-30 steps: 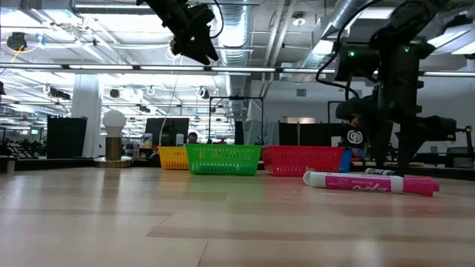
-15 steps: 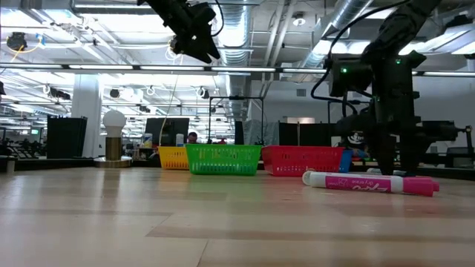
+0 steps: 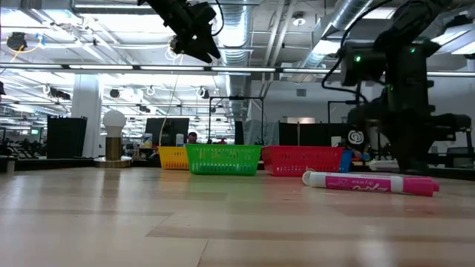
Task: Pick & Place Markers
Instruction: Put the large green marker into the green bin
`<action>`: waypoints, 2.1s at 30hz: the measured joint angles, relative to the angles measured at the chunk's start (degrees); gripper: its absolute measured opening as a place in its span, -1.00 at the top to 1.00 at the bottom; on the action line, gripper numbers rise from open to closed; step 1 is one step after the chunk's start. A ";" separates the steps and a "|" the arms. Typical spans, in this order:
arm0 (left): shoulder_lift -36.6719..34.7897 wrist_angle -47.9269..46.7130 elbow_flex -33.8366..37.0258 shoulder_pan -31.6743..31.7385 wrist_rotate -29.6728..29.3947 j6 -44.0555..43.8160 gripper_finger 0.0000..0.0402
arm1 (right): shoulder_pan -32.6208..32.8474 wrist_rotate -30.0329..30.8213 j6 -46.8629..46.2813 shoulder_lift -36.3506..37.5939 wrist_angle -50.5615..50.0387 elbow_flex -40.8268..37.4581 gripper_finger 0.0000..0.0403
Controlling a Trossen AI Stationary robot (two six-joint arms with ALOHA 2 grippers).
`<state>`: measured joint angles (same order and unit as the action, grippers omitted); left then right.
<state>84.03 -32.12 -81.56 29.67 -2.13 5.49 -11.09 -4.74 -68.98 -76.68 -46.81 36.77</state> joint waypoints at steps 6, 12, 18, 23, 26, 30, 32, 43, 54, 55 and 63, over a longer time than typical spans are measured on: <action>0.00 0.05 0.00 0.00 2.52 -1.15 -0.09 | 3.15 -0.93 -0.13 9.72 -2.33 0.06 0.72; 0.00 0.14 0.00 0.00 9.59 -1.96 -0.09 | 6.63 2.36 -1.52 21.09 2.97 0.11 0.72; 0.00 1.09 0.00 0.00 22.24 -3.42 -0.09 | 9.21 10.26 3.18 27.63 15.35 0.13 0.72; 0.02 5.49 0.00 -1.29 30.08 -5.97 -0.09 | 9.10 12.99 12.44 27.25 30.32 0.22 0.72; 0.04 8.82 0.00 -2.79 33.70 -7.88 -0.09 | 9.09 14.68 18.12 25.43 38.71 0.22 0.72; 0.04 12.39 0.00 -5.38 38.32 -10.46 -0.09 | 9.09 16.65 24.44 22.54 47.96 0.22 0.72; 0.04 14.11 0.00 -6.82 40.36 -10.92 -0.09 | 9.09 16.95 26.66 20.92 52.13 0.22 0.72; 3.85 20.62 0.00 -14.08 33.99 -11.49 -0.09 | 11.47 16.12 35.02 13.87 68.84 0.24 0.72; 11.17 30.75 0.04 -14.28 33.30 -21.62 -0.09 | 14.08 16.64 36.66 13.57 69.79 0.24 0.72; 11.39 31.75 0.04 -14.41 33.40 -22.26 -0.09 | 14.08 16.66 36.66 13.57 69.79 0.24 0.72; 11.87 34.97 0.04 -14.88 32.58 -22.94 -0.09 | 13.84 16.67 36.92 13.58 69.59 0.24 0.72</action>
<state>95.90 2.85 -81.52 14.79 30.45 -17.46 2.74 11.93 -32.06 -63.09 22.79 37.01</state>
